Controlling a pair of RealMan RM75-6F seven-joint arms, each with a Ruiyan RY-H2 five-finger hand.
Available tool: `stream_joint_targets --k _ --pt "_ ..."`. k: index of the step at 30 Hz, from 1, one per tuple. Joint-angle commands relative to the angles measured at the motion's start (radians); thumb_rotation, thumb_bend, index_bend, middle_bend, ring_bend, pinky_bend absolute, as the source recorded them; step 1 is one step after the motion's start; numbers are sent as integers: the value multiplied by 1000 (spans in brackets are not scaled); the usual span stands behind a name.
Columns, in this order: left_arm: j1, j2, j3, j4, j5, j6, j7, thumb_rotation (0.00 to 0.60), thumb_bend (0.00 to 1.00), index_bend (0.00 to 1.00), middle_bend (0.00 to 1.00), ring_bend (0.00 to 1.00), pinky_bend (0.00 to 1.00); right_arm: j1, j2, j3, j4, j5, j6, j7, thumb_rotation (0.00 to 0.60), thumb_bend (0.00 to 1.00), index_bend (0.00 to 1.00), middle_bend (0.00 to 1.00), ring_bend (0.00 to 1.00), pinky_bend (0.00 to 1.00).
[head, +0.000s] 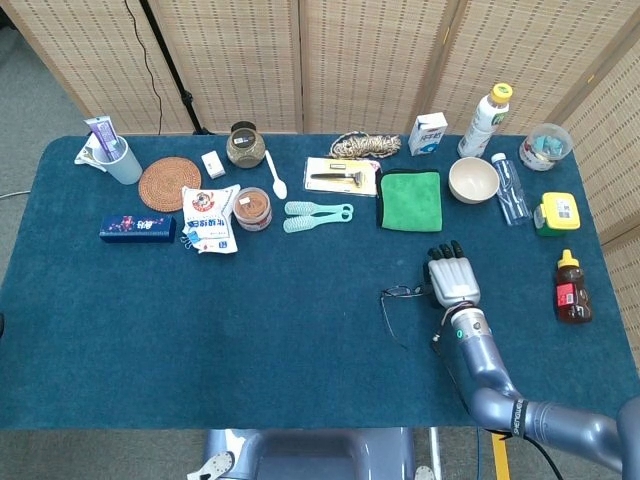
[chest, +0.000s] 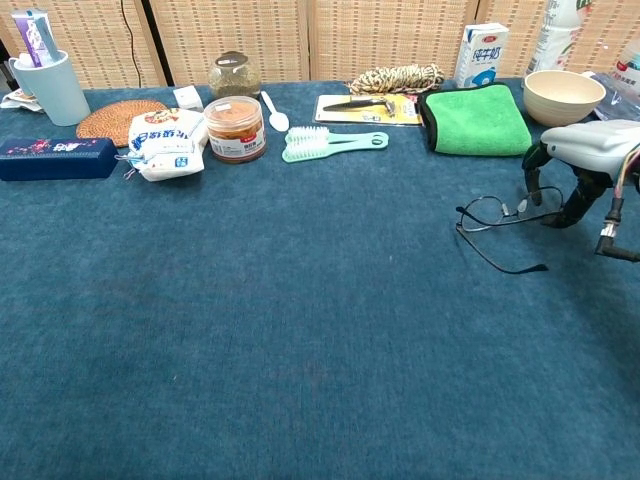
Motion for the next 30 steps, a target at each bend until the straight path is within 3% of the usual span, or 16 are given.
stream_joint_targets --k 1,16,24,30 --pt "0 0 0 -1 2 2 0 594 377 201 95 30 0 2 30 -10 -37 -1 -5 -21 600 330 426 124 61 0" --pt "2 -2 2 10 6 3 -19 591 377 201 94 29 0 -24 150 -24 -286 -55 56 -23 600 330 195 1 0 0" --pt "7 1 1 19 6 8 -30 591 378 201 94 30 0 -3 102 -49 -357 -61 67 -83 600 319 135 0 0 0" --pt "12 3 3 27 5 10 -41 591 377 201 94 30 0 18 47 -53 -348 -50 68 -109 600 206 117 0 0 0"
